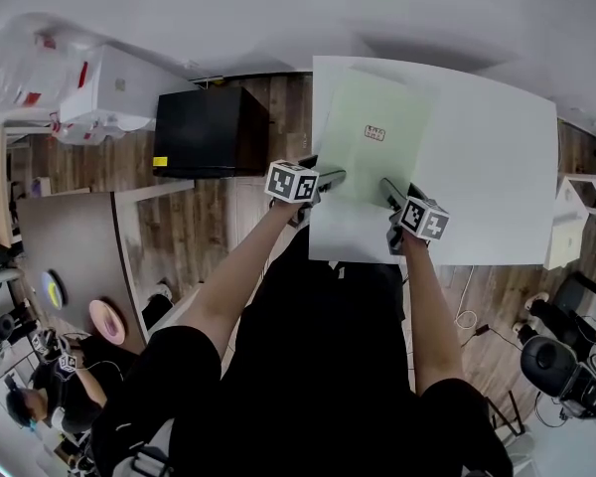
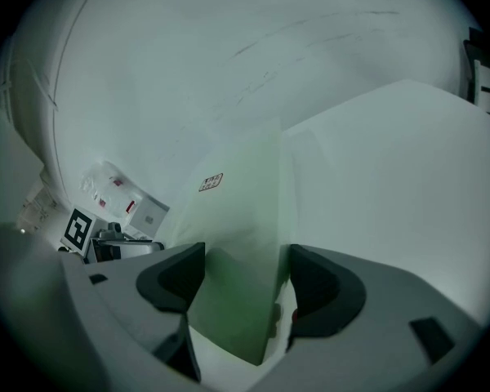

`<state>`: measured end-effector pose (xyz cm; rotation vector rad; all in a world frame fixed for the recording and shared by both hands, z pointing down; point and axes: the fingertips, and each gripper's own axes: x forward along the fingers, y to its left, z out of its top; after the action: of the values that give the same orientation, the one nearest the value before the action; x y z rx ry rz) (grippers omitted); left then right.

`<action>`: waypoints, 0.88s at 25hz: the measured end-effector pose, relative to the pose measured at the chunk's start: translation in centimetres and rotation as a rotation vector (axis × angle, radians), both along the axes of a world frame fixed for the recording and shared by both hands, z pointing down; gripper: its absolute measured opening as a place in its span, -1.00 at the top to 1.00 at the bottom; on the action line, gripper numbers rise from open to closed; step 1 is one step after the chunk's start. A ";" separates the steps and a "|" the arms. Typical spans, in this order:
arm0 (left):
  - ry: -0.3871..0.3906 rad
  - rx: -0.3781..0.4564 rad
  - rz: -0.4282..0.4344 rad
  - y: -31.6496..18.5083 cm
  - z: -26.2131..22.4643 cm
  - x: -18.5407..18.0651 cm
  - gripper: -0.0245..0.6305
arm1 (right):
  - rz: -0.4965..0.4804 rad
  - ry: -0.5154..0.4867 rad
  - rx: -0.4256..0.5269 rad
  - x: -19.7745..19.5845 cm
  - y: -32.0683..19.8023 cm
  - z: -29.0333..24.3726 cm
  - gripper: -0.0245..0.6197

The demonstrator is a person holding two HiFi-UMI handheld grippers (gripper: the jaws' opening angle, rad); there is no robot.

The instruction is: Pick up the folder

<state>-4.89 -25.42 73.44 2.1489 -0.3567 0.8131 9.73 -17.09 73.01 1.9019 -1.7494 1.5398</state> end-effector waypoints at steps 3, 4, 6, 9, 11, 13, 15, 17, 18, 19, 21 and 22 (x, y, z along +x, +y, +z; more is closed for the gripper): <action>0.002 0.026 0.015 0.3 0.1 -0.8 -0.20 | -0.035 0.046 0.042 -0.7 -0.3 -1.1 -0.10; 0.007 0.040 0.019 0.3 -0.3 -0.9 -0.20 | -0.045 0.064 0.061 -0.8 -0.4 -1.7 -0.10; 0.021 0.081 0.027 0.1 -1.5 -0.9 -0.20 | -0.064 0.101 0.102 -1.0 -0.7 -3.0 -0.10; 0.043 0.167 0.035 -0.3 -3.8 -1.0 -0.20 | -0.093 0.168 0.170 -1.2 -1.3 -5.4 -0.10; 0.062 0.226 0.039 -0.8 -5.7 -1.1 -0.20 | -0.105 0.217 0.217 -1.3 -1.6 -7.4 -0.10; 0.088 0.279 0.040 -0.9 -7.8 -1.2 -0.20 | -0.108 0.262 0.264 -1.6 -1.6 -9.5 -0.10; 0.115 0.332 0.037 -0.7 -9.8 -1.3 -0.20 | -0.103 0.298 0.311 -1.9 -1.4 -11.6 -0.10; 0.126 0.387 0.040 -0.6 -11.5 -1.6 -0.20 | -0.099 0.332 0.352 -2.2 -1.1 -13.2 -0.10; 0.127 0.411 0.043 -0.5 -12.3 -1.8 -0.20 | -0.100 0.348 0.369 -2.5 -0.9 -13.9 -0.10; 0.129 0.434 0.044 -0.3 -13.1 -2.0 -0.20 | -0.103 0.363 0.385 -2.9 -0.7 -14.7 -0.10; 0.138 0.477 0.035 0.1 -15.0 -2.9 -0.20 | -0.115 0.389 0.427 -3.8 -0.3 -16.5 -0.10; 0.145 0.495 0.024 0.3 -16.0 -3.5 -0.20 | -0.125 0.402 0.455 -4.3 -0.3 -17.6 -0.10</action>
<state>-8.36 -25.13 57.46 2.6585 -0.4966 0.6201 5.46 -17.38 55.43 2.0516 -2.0854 0.6852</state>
